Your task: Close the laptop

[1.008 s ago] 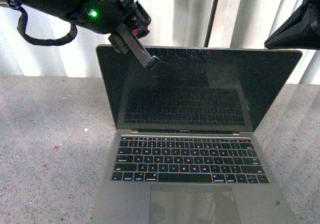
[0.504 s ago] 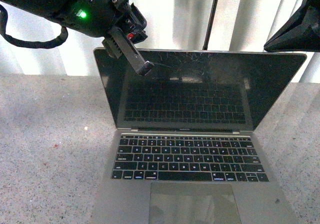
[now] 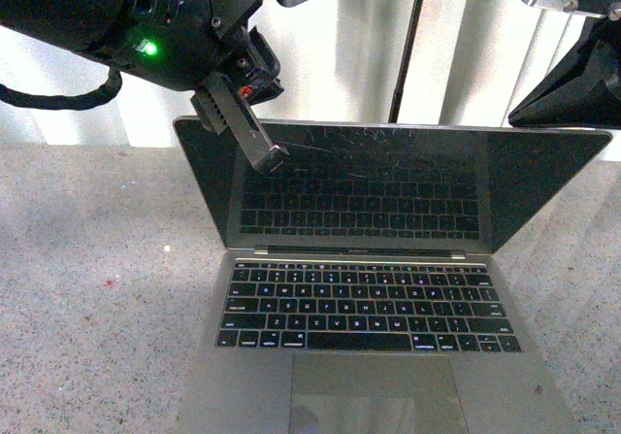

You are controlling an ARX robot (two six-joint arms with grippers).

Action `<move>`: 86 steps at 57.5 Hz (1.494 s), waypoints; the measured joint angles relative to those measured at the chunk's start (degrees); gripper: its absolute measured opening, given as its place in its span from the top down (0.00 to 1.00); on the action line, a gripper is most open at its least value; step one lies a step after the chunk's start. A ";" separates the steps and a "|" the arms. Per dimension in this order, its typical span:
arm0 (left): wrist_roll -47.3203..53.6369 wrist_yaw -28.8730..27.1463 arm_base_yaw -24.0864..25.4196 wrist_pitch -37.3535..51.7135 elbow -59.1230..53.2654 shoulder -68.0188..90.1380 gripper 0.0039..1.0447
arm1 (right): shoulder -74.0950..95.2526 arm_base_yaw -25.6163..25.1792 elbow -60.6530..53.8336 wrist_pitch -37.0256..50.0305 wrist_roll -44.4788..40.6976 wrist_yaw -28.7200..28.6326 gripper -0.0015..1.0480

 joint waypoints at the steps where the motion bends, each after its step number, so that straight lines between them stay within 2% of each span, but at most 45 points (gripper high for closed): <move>1: 0.02 0.00 0.00 -0.02 -0.07 0.00 0.97 | -0.15 0.00 -0.20 -0.07 -0.07 -0.02 0.97; 43: -1.09 1.73 -1.46 -0.92 -5.09 -0.68 0.97 | -0.70 0.61 -2.58 -3.21 -1.75 0.26 0.97; 86: -2.10 2.91 -1.42 1.07 -9.86 -0.85 0.97 | -0.66 2.67 -9.44 -0.76 -1.97 0.81 0.97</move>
